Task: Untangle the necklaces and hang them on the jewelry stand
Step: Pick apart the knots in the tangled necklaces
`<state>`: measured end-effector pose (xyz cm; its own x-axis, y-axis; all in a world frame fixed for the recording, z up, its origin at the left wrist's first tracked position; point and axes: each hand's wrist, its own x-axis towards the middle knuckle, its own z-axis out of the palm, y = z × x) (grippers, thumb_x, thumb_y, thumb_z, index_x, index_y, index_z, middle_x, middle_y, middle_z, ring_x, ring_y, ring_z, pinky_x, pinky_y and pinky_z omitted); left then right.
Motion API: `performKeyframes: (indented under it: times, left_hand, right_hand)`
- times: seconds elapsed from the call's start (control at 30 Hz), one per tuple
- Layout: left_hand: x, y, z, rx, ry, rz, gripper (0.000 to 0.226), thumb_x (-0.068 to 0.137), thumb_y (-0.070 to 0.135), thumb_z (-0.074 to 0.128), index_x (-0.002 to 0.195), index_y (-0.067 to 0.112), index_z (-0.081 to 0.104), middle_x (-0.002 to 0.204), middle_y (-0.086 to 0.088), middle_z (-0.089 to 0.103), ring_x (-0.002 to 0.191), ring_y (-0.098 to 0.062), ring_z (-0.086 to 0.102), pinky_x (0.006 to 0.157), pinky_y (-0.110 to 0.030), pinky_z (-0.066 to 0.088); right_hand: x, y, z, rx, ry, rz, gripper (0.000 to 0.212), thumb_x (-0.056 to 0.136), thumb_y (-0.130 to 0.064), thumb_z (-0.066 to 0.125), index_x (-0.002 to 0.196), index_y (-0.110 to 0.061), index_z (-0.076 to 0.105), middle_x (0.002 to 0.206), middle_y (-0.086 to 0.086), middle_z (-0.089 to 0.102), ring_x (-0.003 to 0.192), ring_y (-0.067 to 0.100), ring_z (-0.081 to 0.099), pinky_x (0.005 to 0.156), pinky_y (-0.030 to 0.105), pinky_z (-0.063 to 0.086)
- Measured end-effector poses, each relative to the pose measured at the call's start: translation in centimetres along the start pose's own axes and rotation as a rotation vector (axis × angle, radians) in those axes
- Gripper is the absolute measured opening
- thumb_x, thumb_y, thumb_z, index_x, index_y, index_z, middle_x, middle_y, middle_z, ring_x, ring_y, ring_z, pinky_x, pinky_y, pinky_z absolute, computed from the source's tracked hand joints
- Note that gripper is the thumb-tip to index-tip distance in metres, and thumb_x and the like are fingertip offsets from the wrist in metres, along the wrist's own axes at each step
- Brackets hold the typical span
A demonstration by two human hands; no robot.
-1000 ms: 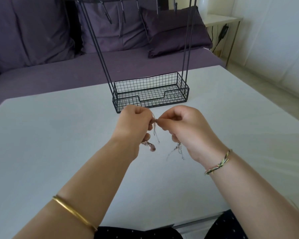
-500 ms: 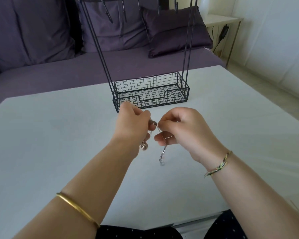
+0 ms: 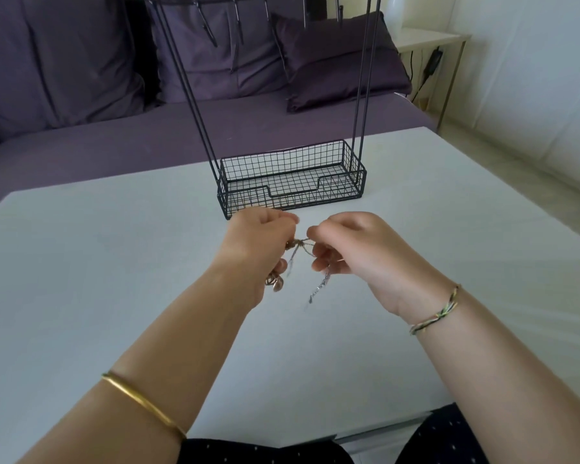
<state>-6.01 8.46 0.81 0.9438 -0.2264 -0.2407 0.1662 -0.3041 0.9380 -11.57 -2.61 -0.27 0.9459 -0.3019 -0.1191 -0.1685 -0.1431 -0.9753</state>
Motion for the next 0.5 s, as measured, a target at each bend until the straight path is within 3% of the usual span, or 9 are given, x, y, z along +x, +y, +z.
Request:
performKeyframes:
  times: [0.2,0.33,0.5]
  left_hand:
    - [0.33,-0.25,-0.13,0.022,-0.003,0.004,0.013,0.090,0.007,0.051,0.086,0.012,0.061,0.060,-0.001,0.044,0.046,-0.013,0.036,0.044,-0.022,0.033]
    - [0.34,0.22,-0.44,-0.061,-0.014,-0.054,0.009,0.088,0.019,0.053,0.083,0.012,0.056,0.049,0.003,0.036,0.041,-0.013,0.031,0.041,-0.022,0.029]
    - [0.17,0.34,-0.61,-0.087,-0.010,-0.082,0.039,0.096,0.044,0.041,0.079,0.012,0.056,0.045,0.004,0.035,0.041,-0.014,0.032,0.042,-0.022,0.031]
  right_hand:
    - [0.15,-0.04,-0.43,0.099,0.001,0.050,0.052,0.085,-0.019,0.058,0.035,-0.019,0.042,0.047,-0.001,0.047,0.040,0.015,0.043,0.060,0.034,0.044]
    - [0.09,0.26,-0.36,-0.062,0.022,0.032,0.033,0.078,-0.015,0.065,0.050,-0.015,0.049,0.048,-0.003,0.050,0.045,0.015,0.039,0.053,0.028,0.039]
    - [0.15,0.58,-0.36,-0.230,0.035,-0.019,0.016,0.077,-0.009,0.066,0.070,-0.014,0.052,0.062,-0.001,0.053,0.045,0.009,0.039,0.043,0.019,0.031]
